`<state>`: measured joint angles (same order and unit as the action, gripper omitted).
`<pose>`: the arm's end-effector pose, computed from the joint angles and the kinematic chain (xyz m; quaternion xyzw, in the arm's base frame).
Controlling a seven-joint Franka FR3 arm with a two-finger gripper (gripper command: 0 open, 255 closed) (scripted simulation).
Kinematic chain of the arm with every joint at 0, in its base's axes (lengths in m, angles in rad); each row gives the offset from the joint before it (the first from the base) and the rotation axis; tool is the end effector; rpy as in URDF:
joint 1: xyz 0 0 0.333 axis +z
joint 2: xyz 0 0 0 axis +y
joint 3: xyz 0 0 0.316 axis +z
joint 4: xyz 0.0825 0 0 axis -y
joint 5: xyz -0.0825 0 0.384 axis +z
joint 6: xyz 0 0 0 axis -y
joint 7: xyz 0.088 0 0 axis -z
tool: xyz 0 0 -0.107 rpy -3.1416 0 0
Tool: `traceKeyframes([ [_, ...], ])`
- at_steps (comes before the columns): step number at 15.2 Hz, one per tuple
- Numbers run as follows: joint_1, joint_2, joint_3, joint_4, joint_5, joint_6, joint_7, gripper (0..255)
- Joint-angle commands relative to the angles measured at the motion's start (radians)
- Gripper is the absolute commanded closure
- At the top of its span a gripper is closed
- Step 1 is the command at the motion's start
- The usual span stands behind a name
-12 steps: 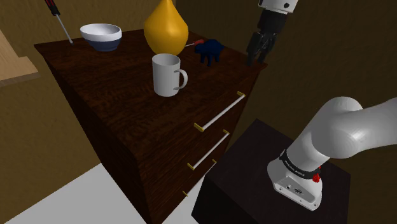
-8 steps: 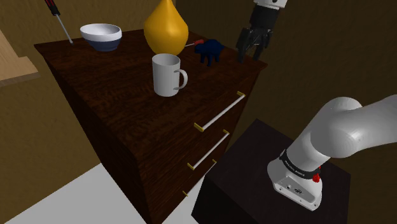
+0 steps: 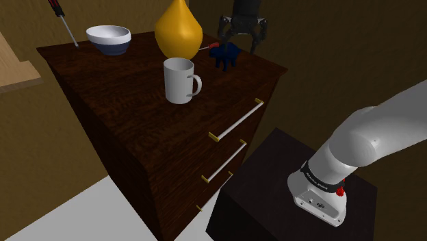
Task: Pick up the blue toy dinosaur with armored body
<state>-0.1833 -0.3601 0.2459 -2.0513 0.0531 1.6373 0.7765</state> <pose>0.4398 0.0472 0.5764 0.9323 -0.3600 -0.0225 0.0278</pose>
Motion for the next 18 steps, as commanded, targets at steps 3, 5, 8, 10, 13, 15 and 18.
traceKeyframes([
  [3, -0.051, 0.199, 0.07, 0.215, -0.081, -0.063, 0.329, 0],
  [5, -0.062, 0.302, 0.089, 0.334, -0.127, -0.112, 0.477, 0],
  [8, -0.059, 0.297, 0.084, 0.288, -0.126, -0.071, 0.479, 0],
  [10, -0.059, 0.294, 0.084, 0.259, -0.125, -0.044, 0.48, 0],
  [13, -0.059, 0.293, 0.084, 0.222, -0.125, -0.009, 0.483, 0],
  [15, -0.059, 0.293, 0.084, 0.222, -0.125, -0.009, 0.483, 0],
  [18, -0.059, 0.293, 0.084, 0.221, -0.125, -0.008, 0.482, 255],
])
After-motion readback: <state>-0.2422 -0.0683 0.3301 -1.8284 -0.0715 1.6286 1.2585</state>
